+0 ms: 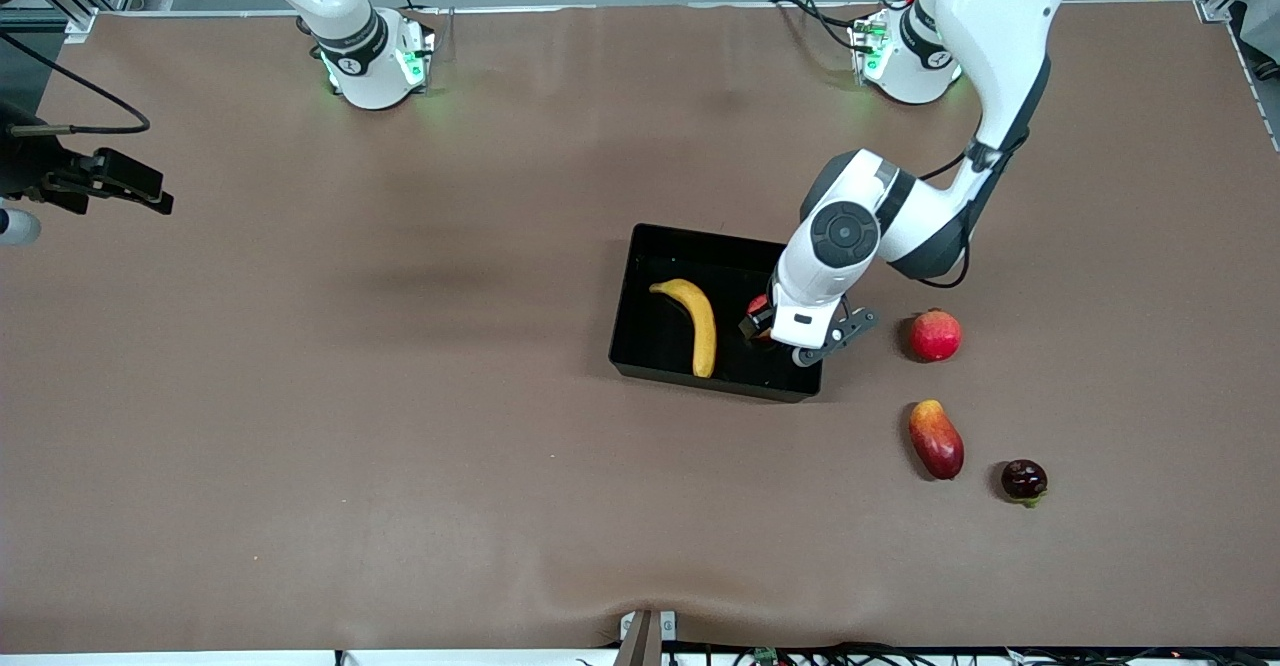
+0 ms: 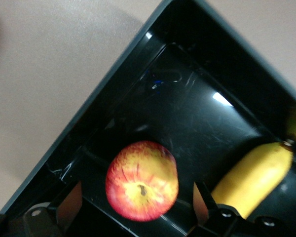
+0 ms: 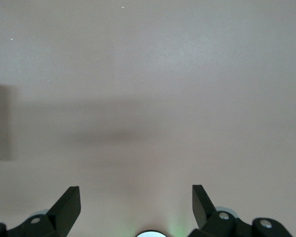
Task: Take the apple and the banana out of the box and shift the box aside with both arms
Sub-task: 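Close the left gripper on the apple and lift it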
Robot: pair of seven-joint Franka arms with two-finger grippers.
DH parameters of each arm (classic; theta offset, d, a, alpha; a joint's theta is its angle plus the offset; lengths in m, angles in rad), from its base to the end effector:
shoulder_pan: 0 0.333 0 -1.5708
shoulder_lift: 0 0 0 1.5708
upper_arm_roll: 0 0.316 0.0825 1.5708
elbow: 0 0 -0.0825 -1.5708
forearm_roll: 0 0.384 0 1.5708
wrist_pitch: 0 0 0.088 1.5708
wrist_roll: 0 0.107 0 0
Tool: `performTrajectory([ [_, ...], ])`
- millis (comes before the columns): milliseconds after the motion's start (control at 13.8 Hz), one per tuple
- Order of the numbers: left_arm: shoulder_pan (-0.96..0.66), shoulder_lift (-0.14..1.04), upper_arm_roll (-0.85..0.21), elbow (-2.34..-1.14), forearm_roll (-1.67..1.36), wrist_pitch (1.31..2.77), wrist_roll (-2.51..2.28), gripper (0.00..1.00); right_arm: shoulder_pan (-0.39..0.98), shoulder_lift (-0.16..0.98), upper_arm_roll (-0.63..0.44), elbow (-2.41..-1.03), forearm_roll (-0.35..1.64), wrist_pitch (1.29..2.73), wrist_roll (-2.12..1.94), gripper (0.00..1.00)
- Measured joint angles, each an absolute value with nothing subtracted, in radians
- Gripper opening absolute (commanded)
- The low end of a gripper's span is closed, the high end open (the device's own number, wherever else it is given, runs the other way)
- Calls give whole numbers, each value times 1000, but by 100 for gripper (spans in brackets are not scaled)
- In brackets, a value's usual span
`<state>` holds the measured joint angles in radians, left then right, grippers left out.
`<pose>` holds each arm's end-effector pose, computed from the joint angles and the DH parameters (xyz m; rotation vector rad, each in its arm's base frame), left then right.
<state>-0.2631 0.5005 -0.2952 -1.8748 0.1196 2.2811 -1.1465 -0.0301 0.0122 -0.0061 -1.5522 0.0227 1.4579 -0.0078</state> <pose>0.5402 -0.3225 0.2485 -3.0105 -0.8270 0.1336 0.5457 -0.0171 0.6172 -3.1120 0.0421 0.1651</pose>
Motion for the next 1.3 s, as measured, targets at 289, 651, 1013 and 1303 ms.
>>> performTrajectory([
  [289, -264, 554, -295, -1875, 127, 2333, -1148, 100, -30, 13, -6, -1553, 23, 1455, -8, 100],
  [651, -265, 577, -296, -1873, 127, 2343, -1167, 0, -30, 13, -7, -1553, 23, 1455, -8, 100],
  [1013, -272, 544, -298, -1829, 128, 2289, -1180, 0, -31, 13, -7, -1553, 23, 1453, -8, 100],
  [1303, -258, 420, -290, -1651, 133, 1997, -1110, 0, -41, 13, -12, -1552, 22, 1445, -7, 100],
])
